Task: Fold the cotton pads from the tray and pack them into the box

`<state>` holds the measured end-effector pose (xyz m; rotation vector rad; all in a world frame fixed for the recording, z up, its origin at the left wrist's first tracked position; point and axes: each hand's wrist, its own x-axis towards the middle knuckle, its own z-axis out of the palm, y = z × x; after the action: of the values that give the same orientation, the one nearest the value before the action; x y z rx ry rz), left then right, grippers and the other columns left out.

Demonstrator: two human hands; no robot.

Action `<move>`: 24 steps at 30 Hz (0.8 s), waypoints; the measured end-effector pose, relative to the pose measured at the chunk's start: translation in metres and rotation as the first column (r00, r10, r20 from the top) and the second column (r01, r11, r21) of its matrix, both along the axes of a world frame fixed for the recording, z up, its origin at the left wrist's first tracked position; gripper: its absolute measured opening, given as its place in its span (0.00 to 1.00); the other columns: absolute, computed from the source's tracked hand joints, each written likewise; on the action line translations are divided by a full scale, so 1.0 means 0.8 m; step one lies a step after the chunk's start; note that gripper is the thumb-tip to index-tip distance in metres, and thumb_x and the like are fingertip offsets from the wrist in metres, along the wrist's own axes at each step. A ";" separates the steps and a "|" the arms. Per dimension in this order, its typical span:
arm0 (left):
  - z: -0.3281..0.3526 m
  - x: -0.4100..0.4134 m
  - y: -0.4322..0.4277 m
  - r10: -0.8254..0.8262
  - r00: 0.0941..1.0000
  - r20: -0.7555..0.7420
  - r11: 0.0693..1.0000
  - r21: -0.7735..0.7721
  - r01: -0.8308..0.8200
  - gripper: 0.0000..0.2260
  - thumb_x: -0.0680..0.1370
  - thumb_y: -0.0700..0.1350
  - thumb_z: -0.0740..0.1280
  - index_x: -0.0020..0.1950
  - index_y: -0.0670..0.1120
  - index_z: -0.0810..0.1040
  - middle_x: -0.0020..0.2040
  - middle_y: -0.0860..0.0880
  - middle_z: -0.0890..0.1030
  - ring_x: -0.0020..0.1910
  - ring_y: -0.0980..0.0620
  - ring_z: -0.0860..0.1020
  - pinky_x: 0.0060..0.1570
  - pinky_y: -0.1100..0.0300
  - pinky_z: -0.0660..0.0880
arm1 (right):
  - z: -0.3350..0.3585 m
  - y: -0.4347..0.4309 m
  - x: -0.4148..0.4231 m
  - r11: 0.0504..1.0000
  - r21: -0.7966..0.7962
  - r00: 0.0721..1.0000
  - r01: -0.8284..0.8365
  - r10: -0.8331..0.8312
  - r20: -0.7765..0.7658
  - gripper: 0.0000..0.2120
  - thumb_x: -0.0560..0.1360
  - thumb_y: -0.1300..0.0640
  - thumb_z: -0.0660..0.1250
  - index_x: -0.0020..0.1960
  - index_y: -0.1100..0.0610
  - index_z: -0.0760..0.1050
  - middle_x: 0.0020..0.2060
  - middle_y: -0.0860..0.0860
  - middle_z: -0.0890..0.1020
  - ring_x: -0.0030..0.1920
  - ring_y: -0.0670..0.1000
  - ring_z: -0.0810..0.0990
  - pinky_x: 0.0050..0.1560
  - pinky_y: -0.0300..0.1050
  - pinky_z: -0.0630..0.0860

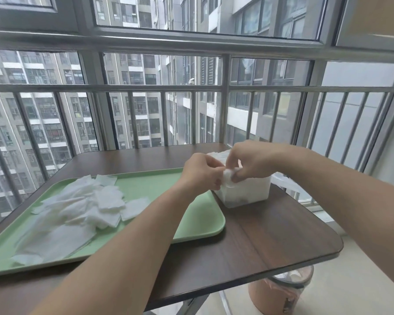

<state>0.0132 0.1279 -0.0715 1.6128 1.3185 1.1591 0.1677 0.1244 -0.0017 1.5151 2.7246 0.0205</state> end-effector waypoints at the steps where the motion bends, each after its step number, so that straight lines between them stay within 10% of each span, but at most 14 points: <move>1: 0.000 0.000 -0.001 0.005 1.000 0.010 1.000 -0.006 -0.005 0.04 0.76 0.38 0.71 0.43 0.39 0.84 0.30 0.48 0.80 0.27 0.51 0.76 0.33 0.60 0.78 | -0.002 -0.001 -0.002 1.000 0.024 1.000 -0.001 0.001 0.007 0.08 0.75 0.52 0.72 0.54 0.50 0.82 0.45 0.46 0.81 0.47 0.50 0.77 0.40 0.40 0.71; 7: 0.002 0.003 -0.003 0.027 0.999 0.036 0.999 -0.027 -0.026 0.07 0.75 0.35 0.66 0.42 0.40 0.83 0.30 0.48 0.78 0.26 0.52 0.75 0.32 0.61 0.76 | -0.009 0.000 0.002 0.999 0.039 0.998 -0.003 0.005 -0.055 0.18 0.73 0.54 0.73 0.28 0.46 0.70 0.25 0.40 0.75 0.29 0.41 0.72 0.32 0.36 0.66; 12: 0.002 0.001 -0.003 0.047 0.999 0.016 0.999 0.010 -0.048 0.06 0.78 0.38 0.67 0.45 0.41 0.83 0.34 0.48 0.80 0.28 0.51 0.77 0.32 0.61 0.77 | -0.001 -0.003 0.004 0.999 -0.039 0.996 0.011 -0.015 -0.088 0.07 0.73 0.56 0.75 0.42 0.45 0.81 0.41 0.41 0.84 0.42 0.42 0.82 0.41 0.36 0.76; 24: 0.060 -0.060 -0.027 0.203 0.953 -0.226 0.976 0.128 -0.177 0.09 0.76 0.41 0.66 0.40 0.47 0.85 0.40 0.43 0.86 0.37 0.47 0.82 0.32 0.60 0.74 | 0.008 -0.008 -0.065 0.998 0.017 0.928 -0.052 0.055 -0.368 0.06 0.76 0.55 0.69 0.48 0.50 0.85 0.44 0.45 0.85 0.46 0.46 0.82 0.47 0.40 0.77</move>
<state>-0.0347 0.1066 -0.0231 1.7764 1.6205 1.1942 0.1158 0.1179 0.0044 1.5876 3.0512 -0.2837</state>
